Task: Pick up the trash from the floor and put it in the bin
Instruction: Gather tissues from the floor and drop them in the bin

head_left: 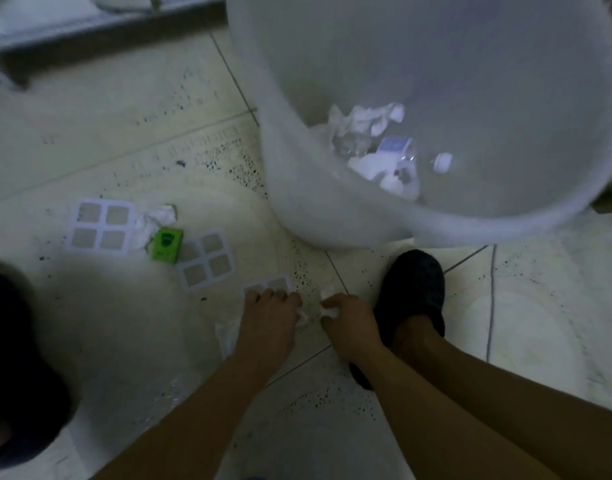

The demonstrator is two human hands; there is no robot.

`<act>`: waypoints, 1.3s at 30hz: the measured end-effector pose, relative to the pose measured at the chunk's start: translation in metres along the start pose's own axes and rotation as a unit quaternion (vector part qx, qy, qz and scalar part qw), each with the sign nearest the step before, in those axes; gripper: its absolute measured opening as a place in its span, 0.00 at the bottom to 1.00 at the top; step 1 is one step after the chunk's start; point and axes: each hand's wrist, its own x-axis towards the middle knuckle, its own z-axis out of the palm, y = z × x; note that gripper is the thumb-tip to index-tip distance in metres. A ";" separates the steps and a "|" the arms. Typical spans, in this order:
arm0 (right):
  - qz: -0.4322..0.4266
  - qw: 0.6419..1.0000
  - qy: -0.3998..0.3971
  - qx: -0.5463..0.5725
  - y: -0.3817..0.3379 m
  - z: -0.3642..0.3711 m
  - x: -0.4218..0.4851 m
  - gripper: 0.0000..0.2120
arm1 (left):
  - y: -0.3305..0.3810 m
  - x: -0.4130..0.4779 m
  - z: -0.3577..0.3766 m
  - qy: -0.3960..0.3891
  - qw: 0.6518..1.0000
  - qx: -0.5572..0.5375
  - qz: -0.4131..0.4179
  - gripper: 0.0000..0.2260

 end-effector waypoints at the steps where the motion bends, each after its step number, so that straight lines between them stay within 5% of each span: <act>1: -0.009 1.000 0.004 0.011 -0.007 -0.008 -0.005 0.14 | -0.001 -0.002 -0.015 -0.022 1.000 -0.010 -0.006 0.27; 6: -0.067 0.995 0.070 0.006 -0.053 -0.057 -0.052 0.08 | 0.000 -0.032 -0.082 0.050 0.987 -0.144 -0.041 0.09; 9: -0.134 0.989 0.063 -0.020 -0.080 -0.088 -0.090 0.14 | 0.003 -0.061 -0.127 0.101 0.975 -0.190 -0.050 0.08; 13: -0.183 0.978 0.085 -0.054 -0.116 -0.129 -0.145 0.07 | 0.012 -0.105 -0.197 0.201 0.955 -0.215 -0.042 0.08; 17: -0.258 0.954 0.115 -0.104 -0.144 -0.171 -0.182 0.10 | 0.020 -0.132 -0.254 0.282 0.931 -0.227 -0.037 0.04; 26: -0.218 0.962 0.155 -0.064 -0.146 -0.250 -0.182 0.08 | 0.049 -0.131 -0.301 0.325 0.911 -0.252 -0.041 0.03; 31: -0.181 0.967 0.146 0.103 -0.135 -0.253 -0.149 0.08 | 0.063 -0.093 -0.304 0.312 0.908 -0.272 -0.065 0.01; 35: -0.168 0.962 0.177 0.126 -0.128 -0.261 -0.127 0.17 | 0.074 -0.059 -0.308 0.297 0.909 -0.277 -0.094 0.03; 39: -0.132 0.983 0.053 0.119 -0.120 -0.264 -0.113 0.50 | 0.081 -0.042 -0.292 0.254 0.935 -0.231 -0.084 0.23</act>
